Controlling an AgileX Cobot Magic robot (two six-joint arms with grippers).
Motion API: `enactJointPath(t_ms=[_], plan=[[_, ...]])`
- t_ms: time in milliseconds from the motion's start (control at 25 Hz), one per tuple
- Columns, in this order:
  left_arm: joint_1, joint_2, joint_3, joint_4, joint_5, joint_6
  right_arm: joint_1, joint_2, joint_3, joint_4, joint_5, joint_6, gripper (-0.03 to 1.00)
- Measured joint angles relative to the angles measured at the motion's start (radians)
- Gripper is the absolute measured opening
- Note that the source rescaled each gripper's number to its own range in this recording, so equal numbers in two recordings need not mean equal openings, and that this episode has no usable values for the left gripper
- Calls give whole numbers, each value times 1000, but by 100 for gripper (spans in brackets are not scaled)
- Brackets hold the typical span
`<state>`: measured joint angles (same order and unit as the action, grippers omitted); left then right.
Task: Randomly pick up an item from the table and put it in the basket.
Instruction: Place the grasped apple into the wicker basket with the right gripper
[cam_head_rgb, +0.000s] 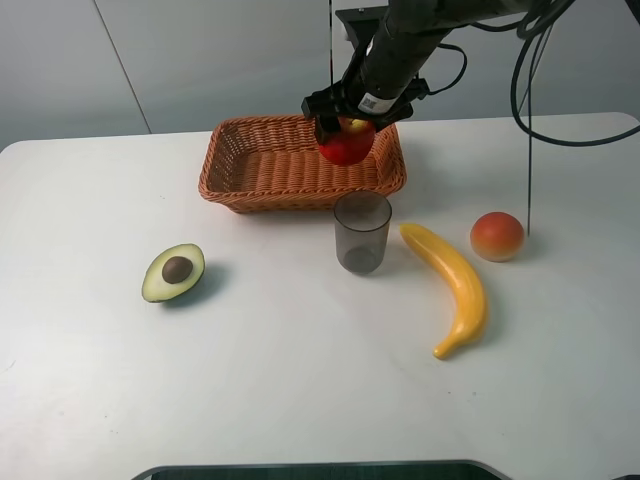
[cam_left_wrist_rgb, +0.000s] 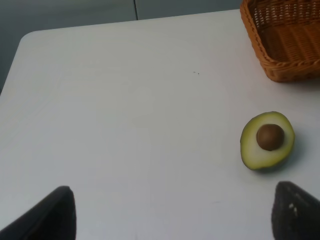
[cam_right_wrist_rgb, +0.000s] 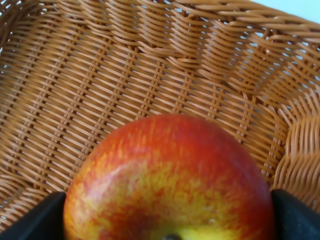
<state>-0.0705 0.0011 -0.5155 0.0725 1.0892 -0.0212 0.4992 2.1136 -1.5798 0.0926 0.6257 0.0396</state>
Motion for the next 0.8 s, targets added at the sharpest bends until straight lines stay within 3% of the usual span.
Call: enactJointPath(t_ms=[40, 120, 200, 560, 800], plan=[[0, 0, 0, 0, 0, 0, 0, 0, 0, 3, 0, -10, 11], [0, 0, 0, 0, 0, 0, 0, 0, -2, 19, 0, -21, 74], [0, 0, 0, 0, 0, 0, 0, 0, -4, 21, 0, -25, 94], [0, 0, 0, 0, 0, 0, 0, -32, -4, 23, 22, -31, 100], [0, 0, 0, 0, 0, 0, 0, -123, -6, 24, 131, -32, 100]])
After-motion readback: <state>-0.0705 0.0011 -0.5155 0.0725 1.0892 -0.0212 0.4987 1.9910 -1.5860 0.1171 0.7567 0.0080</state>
